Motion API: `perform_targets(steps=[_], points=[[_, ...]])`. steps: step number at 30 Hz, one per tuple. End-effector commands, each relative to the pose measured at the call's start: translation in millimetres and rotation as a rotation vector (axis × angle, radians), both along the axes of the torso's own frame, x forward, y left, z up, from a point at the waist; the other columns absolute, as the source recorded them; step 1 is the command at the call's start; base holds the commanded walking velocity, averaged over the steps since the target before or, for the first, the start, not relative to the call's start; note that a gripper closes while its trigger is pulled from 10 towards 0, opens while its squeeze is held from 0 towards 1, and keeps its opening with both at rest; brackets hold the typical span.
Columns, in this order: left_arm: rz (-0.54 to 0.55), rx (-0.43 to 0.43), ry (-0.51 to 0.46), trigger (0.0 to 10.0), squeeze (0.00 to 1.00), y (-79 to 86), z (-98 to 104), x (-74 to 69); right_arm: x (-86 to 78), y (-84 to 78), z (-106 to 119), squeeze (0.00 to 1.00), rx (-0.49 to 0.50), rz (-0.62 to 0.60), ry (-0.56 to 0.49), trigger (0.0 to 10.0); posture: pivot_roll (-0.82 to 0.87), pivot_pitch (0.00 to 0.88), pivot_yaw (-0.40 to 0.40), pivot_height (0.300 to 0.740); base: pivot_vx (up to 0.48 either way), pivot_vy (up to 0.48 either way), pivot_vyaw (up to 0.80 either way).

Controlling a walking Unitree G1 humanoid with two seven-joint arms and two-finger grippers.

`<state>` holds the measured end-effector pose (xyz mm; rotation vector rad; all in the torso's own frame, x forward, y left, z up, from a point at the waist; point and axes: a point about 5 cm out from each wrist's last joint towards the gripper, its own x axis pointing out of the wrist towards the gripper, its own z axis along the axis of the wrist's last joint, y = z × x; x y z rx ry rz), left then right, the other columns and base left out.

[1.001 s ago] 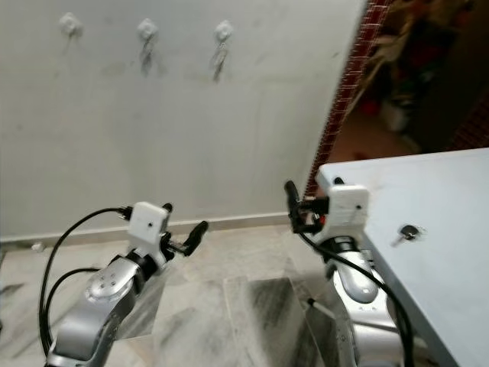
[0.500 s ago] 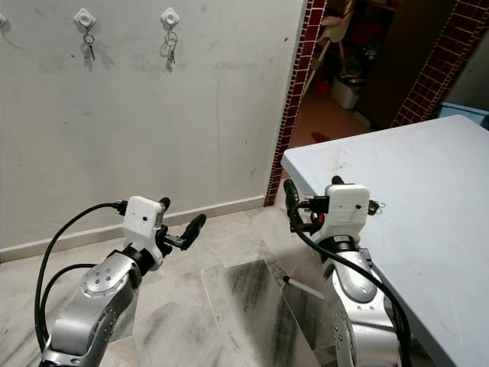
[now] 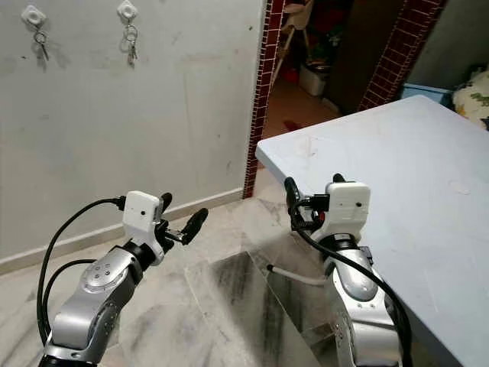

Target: Hang keys on a hook

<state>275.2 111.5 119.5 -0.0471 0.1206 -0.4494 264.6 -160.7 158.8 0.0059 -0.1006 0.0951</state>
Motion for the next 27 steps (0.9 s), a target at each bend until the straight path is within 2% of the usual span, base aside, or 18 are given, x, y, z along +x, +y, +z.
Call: perform_targets(steps=[1,7,24,27], points=[[-0.015,-0.003,0.013,10.0,0.0,-1.4,-1.3,-0.4,-1.6,-0.6,4.1,0.0,-0.005,-0.002,-0.013,10.0,0.06,0.0,-0.079,0.74,0.251,0.0,0.0],[-0.013,-0.005,0.018,10.0,0.0,-0.9,-2.2,-0.6,-1.6,-0.8,4.2,0.0,-0.01,0.001,-0.012,10.0,0.06,0.0,-0.083,0.74,0.266,0.0,0.0],[-0.012,-0.001,0.02,10.0,0.0,1.3,-2.9,0.0,-1.0,-0.2,3.7,0.0,-0.015,0.001,-0.01,10.0,0.06,0.0,-0.079,0.74,0.299,-0.329,0.0],[-0.003,-0.006,0.02,10.0,0.0,1.8,-2.7,0.6,-0.8,-0.2,3.2,0.0,-0.015,0.0,-0.01,10.0,0.06,0.0,-0.078,0.74,0.192,-0.094,0.0]])
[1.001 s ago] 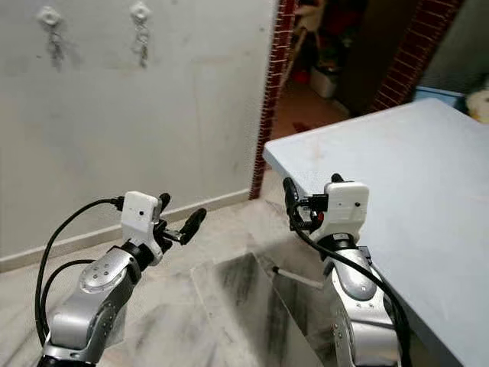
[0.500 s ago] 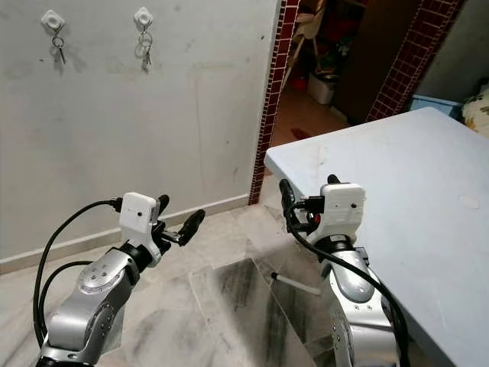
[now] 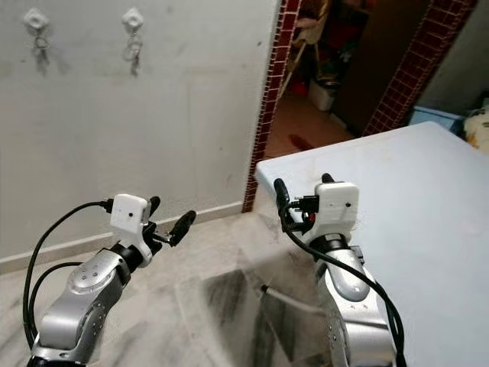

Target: Hang keys on a hook

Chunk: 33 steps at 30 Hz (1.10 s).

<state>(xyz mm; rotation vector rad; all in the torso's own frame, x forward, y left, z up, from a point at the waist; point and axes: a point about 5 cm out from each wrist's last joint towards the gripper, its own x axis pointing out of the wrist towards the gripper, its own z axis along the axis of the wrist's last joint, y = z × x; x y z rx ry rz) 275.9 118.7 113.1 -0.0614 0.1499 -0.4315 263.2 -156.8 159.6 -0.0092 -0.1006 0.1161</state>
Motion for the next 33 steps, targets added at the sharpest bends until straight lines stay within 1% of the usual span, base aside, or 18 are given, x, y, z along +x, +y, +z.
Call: perform_targets(steps=[1,8,11,15,19,22,24,26,27,28,32,33], points=[[-0.021,-0.005,-0.014,10.0,0.0,-5.4,4.1,-0.1,0.8,-4.1,2.1,0.0,0.002,-0.02,-0.009,10.0,0.06,0.0,-0.077,0.74,0.0,0.0,0.0],[-0.019,-0.001,-0.014,10.0,0.0,-4.4,3.9,0.8,2.2,-3.2,0.8,0.0,-0.001,-0.019,-0.002,10.0,0.07,0.0,-0.077,0.74,0.0,0.0,0.0],[-0.016,-0.002,-0.015,10.0,0.0,-4.4,4.1,1.8,4.3,-4.2,-1.7,0.0,-0.025,-0.031,0.026,10.0,0.07,0.0,-0.078,0.74,0.0,0.0,0.0],[-0.009,-0.003,-0.014,10.0,0.0,-4.6,3.7,3.8,10.9,-8.7,-6.2,0.0,-0.054,-0.068,0.073,10.0,0.07,0.0,-0.085,0.74,0.0,0.0,0.0],[-0.008,-0.003,-0.007,10.0,0.0,-5.2,2.2,4.0,16.6,-15.8,-7.9,0.0,-0.069,-0.12,0.085,10.0,0.08,0.0,-0.09,0.74,0.0,0.0,0.0],[-0.03,-0.012,0.021,10.0,0.0,-5.0,-1.1,-0.4,24.1,-24.1,-14.1,0.0,-0.083,-0.184,0.127,10.0,0.09,0.0,-0.089,0.74,0.0,0.0,0.0],[-0.09,-0.026,0.061,10.0,0.0,-6.7,-4.6,-7.7,31.1,-29.4,-21.0,0.0,-0.07,-0.242,0.17,10.0,0.1,0.0,-0.088,0.74,0.0,0.0,0.0],[-0.182,-0.026,0.112,10.0,0.0,-9.5,-9.1,-17.9,36.2,-33.4,-32.0,0.0,-0.071,-0.29,0.24,10.0,0.11,0.0,-0.089,0.74,0.0,0.0,0.0],[-0.182,-0.026,0.112,10.0,0.0,-9.5,-9.1,-17.9,36.2,-33.4,-32.0,0.0,-0.071,-0.29,0.24,10.0,0.11,0.0,-0.089,0.74,0.0,0.0,0.0],[-0.21,-0.018,0.117,10.0,0.0,-9.6,-9.6,-21.7,37.4,-35.2,-36.6,0.0,-0.049,-0.308,0.266,10.0,0.12,0.0,-0.09,0.74,0.0,0.0,0.0],[-0.21,0.005,0.112,10.0,0.0,-4.5,-9.5,-25.0,35.8,-37.6,-48.4,0.0,-0.037,-0.338,0.331,10.0,0.13,0.0,-0.091,0.74,0.0,0.0,0.0],[-0.209,0.01,0.111,10.0,0.0,-3.3,-9.5,-25.3,34.2,-37.5,-52.1,0.0,-0.02,-0.344,0.349,10.0,0.13,0.0,-0.091,0.74,0.0,0.0,0.0]])
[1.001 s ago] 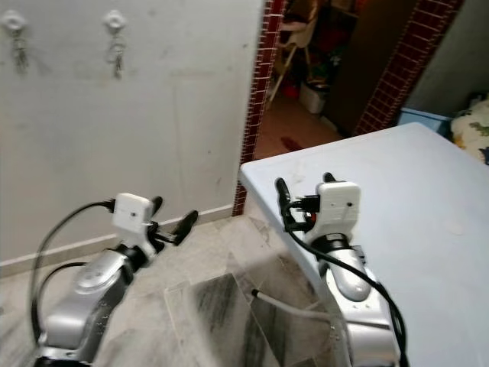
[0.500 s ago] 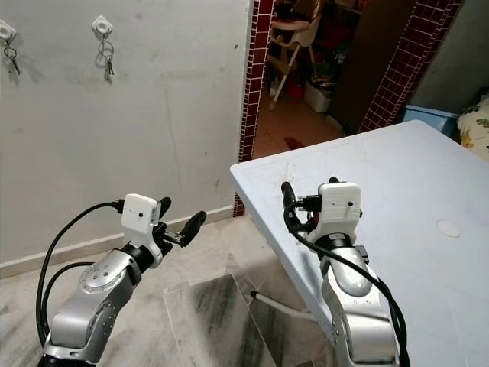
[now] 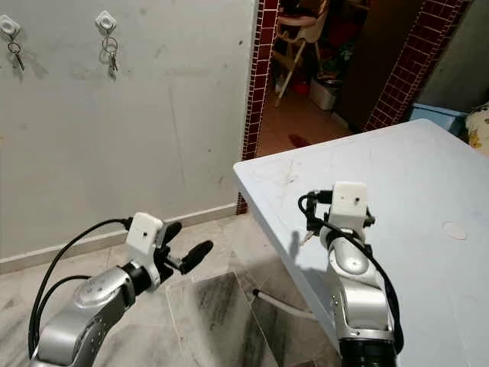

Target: Hang keys on a hook

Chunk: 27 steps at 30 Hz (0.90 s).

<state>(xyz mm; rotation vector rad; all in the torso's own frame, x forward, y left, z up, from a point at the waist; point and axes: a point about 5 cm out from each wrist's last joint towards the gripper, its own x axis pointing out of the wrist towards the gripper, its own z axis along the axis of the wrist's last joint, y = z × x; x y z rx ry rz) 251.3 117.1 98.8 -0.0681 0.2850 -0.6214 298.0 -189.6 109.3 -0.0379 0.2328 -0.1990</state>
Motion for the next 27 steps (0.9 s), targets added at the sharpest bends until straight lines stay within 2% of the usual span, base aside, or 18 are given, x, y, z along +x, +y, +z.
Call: perform_targets(steps=[1,5,10,15,18,22,27], points=[[-0.011,0.004,-0.015,10.0,0.0,0.4,5.2,-0.9,-3.6,-3.2,-7.4,0.0,0.029,-0.032,0.039,10.0,0.13,0.0,-0.092,0.74,0.0,0.0,0.0],[-0.01,0.001,-0.003,10.0,0.0,1.7,5.8,-1.0,-12.1,-1.6,-18.6,0.0,0.045,-0.034,0.086,10.0,0.13,0.0,-0.092,0.74,0.0,0.0,0.0],[-0.167,-0.078,0.018,10.0,0.0,-16.4,16.0,-8.9,-18.1,-5.9,-24.3,0.0,0.05,-0.048,0.116,10.0,0.13,0.0,-0.092,0.74,0.0,0.0,0.0],[-0.312,-0.078,0.027,10.0,0.0,-30.4,22.5,-15.0,-22.2,-8.3,-29.5,0.0,0.045,-0.048,0.155,10.0,0.12,0.0,-0.086,0.74,0.0,0.0,0.0],[-0.331,-0.07,0.038,10.0,0.0,-32.7,21.6,-15.6,-23.3,-6.6,-30.2,0.0,0.056,-0.041,0.158,10.0,0.12,0.0,-0.086,0.74,0.0,0.0,0.0],[-0.347,-0.049,0.054,10.0,0.0,-34.0,17.4,-16.6,-21.1,6.8,-33.7,0.0,0.104,0.033,0.172,10.0,0.11,0.0,-0.084,0.74,0.0,0.0,0.0],[-0.351,-0.034,0.048,10.0,0.0,-33.1,17.5,-14.3,-13.9,12.7,-30.6,0.0,0.118,0.03,0.143,10.0,0.11,0.0,-0.086,0.74,0.0,0.0,0.0]])
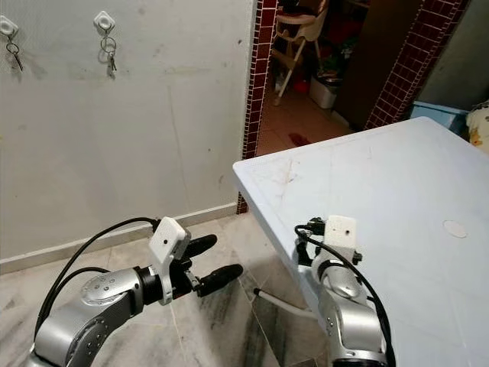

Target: Hang keys on a hook

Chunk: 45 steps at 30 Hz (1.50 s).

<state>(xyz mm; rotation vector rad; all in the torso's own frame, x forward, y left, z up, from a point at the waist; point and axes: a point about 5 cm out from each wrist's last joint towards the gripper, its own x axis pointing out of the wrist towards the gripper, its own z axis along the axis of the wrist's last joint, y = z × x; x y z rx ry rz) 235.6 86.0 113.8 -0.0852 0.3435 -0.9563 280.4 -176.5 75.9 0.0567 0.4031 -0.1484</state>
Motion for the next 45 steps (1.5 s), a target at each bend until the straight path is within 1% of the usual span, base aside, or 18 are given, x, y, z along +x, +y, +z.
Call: perform_targets(steps=[1,7,9,10,17,18,19,20,21,24,25,29,32,34,36,37,42,45], points=[[-0.014,0.01,-0.016,10.0,0.0,-1.4,2.8,2.6,6.7,1.4,4.5,0.0,0.007,-0.011,-0.027,10.0,0.11,0.0,-0.086,0.74,0.0,0.0,0.0],[-0.004,0.011,-0.022,10.0,0.0,-1.5,4.3,3.6,16.9,7.8,6.1,0.0,-0.027,-0.023,-0.03,10.0,0.13,0.0,-0.09,0.74,0.0,0.0,0.0],[-0.003,0.01,-0.023,10.0,0.0,-1.5,4.7,3.4,17.7,7.9,5.4,0.0,-0.02,-0.037,-0.026,10.0,0.13,0.0,-0.09,0.74,0.0,0.0,0.0],[-0.001,0.012,-0.024,10.0,0.0,-1.1,4.9,3.4,16.8,5.1,2.2,0.0,-0.078,-0.056,0.013,10.0,0.13,0.0,-0.092,0.74,0.0,0.0,0.0],[0.013,0.015,-0.024,10.0,0.0,1.4,5.3,3.5,16.1,3.9,-6.8,0.0,-0.048,-0.107,0.067,10.0,0.13,0.0,-0.092,0.74,0.0,0.0,0.0],[0.013,0.015,-0.024,10.0,0.0,1.4,5.4,3.4,16.2,4.7,-7.9,0.0,-0.03,-0.11,0.07,9.2,0.13,0.0,-0.092,0.74,0.0,0.0,0.0],[0.012,0.015,-0.023,10.0,0.0,1.2,5.4,3.2,16.7,6.1,-9.0,0.0,-0.007,-0.112,0.072,3.2,0.13,0.0,-0.091,0.74,0.0,0.0,0.0],[0.011,0.015,-0.023,10.0,0.0,1.0,5.3,3.0,17.3,7.2,-9.5,0.0,0.002,-0.109,0.072,1.1,0.13,0.0,-0.091,0.74,0.0,0.0,0.0],[0.01,0.015,-0.022,10.0,0.0,0.7,5.3,2.8,17.9,8.1,-9.8,0.0,0.006,-0.108,0.073,0.0,0.13,0.0,-0.091,0.74,0.0,0.0,0.0],[0.007,0.017,-0.02,10.0,0.0,0.2,4.9,2.2,19.7,10.0,-10.3,0.0,0.02,-0.111,0.074,0.0,0.13,0.0,-0.091,0.74,0.0,0.0,0.0],[0.006,0.018,-0.02,10.0,0.0,0.0,4.9,2.2,21.4,11.6,-10.5,0.0,0.047,-0.116,0.071,0.0,0.14,0.0,-0.09,0.74,0.0,0.0,0.0],[0.006,0.019,-0.017,10.0,0.0,0.2,4.6,1.7,24.8,12.6,-11.7,0.0,0.084,-0.137,0.081,0.0,0.14,0.0,-0.092,0.74,0.0,0.0,0.0],[0.007,0.023,-0.013,10.0,0.0,0.8,4.1,1.0,26.4,13.5,-13.5,0.0,0.147,-0.178,0.1,0.0,0.14,0.0,-0.092,0.74,0.0,0.0,0.0],[0.006,0.024,-0.013,10.0,0.0,1.1,4.1,0.7,26.4,13.8,-14.1,0.0,0.161,-0.187,0.104,0.0,0.15,0.0,-0.091,0.74,0.0,0.0,0.0],[0.007,0.027,-0.009,10.0,0.0,1.9,3.8,-0.1,24.8,15.2,-21.0,0.0,0.226,-0.223,0.144,0.0,0.15,0.0,-0.09,0.74,0.0,0.0,0.0],[0.007,0.027,-0.008,10.0,0.0,2.0,3.8,-0.2,24.4,15.8,-22.5,0.0,0.237,-0.227,0.152,0.0,0.15,0.0,-0.09,0.74,0.0,0.0,0.0],[0.004,0.03,-0.007,10.0,0.0,2.4,4.2,-0.5,22.0,19.8,-30.2,0.0,0.272,-0.23,0.187,0.0,0.15,0.0,-0.087,0.74,0.0,0.0,0.0],[0.001,0.034,-0.007,10.0,0.0,3.0,4.3,-0.7,21.2,24.3,-32.3,0.0,0.259,-0.199,0.193,0.0,0.15,0.0,-0.083,0.74,0.0,0.0,0.0]])
